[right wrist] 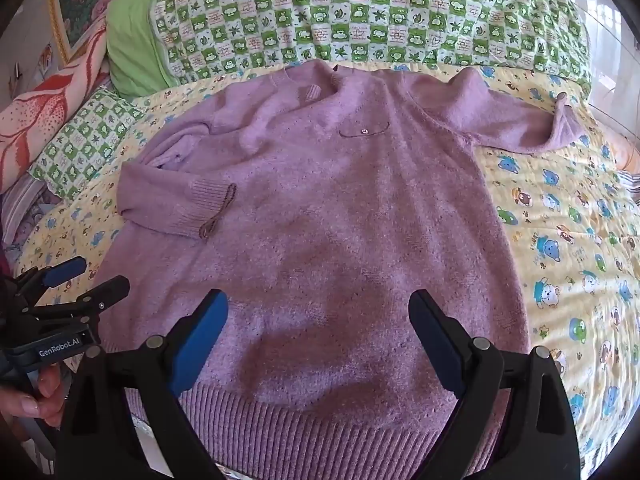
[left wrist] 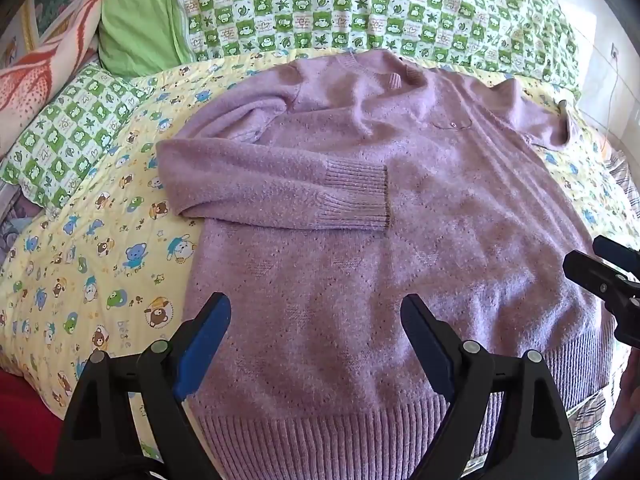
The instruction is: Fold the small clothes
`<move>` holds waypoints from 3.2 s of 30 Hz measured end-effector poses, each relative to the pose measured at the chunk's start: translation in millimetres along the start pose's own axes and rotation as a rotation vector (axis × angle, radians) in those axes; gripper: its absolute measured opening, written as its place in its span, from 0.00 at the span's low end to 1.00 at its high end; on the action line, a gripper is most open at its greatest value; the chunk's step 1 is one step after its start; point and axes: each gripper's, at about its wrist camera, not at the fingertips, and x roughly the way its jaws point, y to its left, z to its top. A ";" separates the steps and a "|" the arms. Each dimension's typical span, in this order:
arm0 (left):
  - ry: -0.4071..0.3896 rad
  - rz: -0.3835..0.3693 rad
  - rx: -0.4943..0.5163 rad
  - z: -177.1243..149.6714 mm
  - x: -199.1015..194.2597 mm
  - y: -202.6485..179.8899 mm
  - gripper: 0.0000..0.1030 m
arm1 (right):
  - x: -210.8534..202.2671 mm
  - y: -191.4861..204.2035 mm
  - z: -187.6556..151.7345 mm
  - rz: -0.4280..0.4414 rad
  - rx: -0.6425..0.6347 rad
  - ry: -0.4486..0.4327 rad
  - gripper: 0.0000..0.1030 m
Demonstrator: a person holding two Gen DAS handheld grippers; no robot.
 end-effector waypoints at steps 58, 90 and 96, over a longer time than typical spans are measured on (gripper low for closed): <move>0.075 -0.069 -0.019 50.8 45.8 -25.3 0.85 | 15.9 -68.0 36.8 -0.024 0.141 0.001 0.89; 0.104 0.012 -0.088 222.7 175.3 -10.1 0.85 | 124.7 -412.0 233.5 -0.485 0.554 -0.038 0.67; 0.123 0.004 -0.120 216.2 175.6 3.5 0.85 | 100.6 -396.8 233.2 -0.379 0.562 -0.099 0.08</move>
